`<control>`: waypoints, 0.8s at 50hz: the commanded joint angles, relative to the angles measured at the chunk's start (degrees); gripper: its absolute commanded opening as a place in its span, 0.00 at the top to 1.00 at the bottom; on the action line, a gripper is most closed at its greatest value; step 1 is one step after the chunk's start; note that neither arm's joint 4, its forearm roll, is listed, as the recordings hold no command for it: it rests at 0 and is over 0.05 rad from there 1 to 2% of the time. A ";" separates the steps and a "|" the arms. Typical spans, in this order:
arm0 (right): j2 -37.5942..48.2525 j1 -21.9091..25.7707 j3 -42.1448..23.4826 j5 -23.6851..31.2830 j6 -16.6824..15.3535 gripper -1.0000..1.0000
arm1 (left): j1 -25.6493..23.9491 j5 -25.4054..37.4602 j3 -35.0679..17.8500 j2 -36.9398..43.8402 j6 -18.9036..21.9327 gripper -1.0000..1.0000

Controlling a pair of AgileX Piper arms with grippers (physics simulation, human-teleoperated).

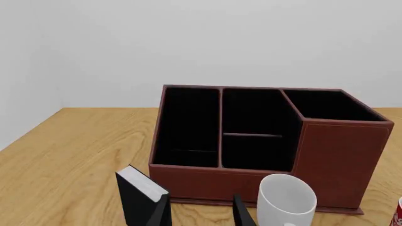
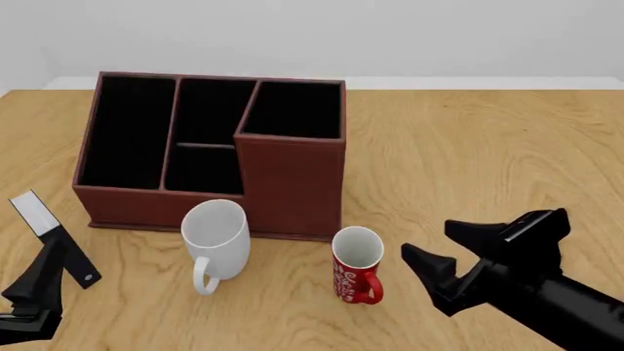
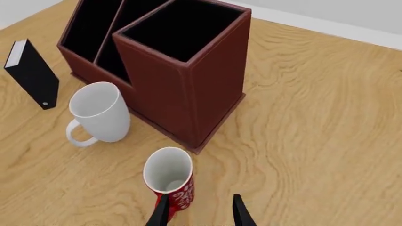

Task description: Pick up the red mug and place it to the right of the caddy.

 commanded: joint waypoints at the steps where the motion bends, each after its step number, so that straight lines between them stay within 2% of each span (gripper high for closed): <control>1: 1.99 1.21 1.18 -2.48 0.51 0.00 | 0.00 0.00 0.00 0.00 0.00 0.00; 14: 2.25 1.89 1.63 -2.94 0.65 0.00 | 0.00 0.00 0.00 0.00 0.00 0.00; 40: 12.78 5.20 2.17 -12.05 1.21 0.00 | 0.00 0.00 0.00 0.00 0.00 0.00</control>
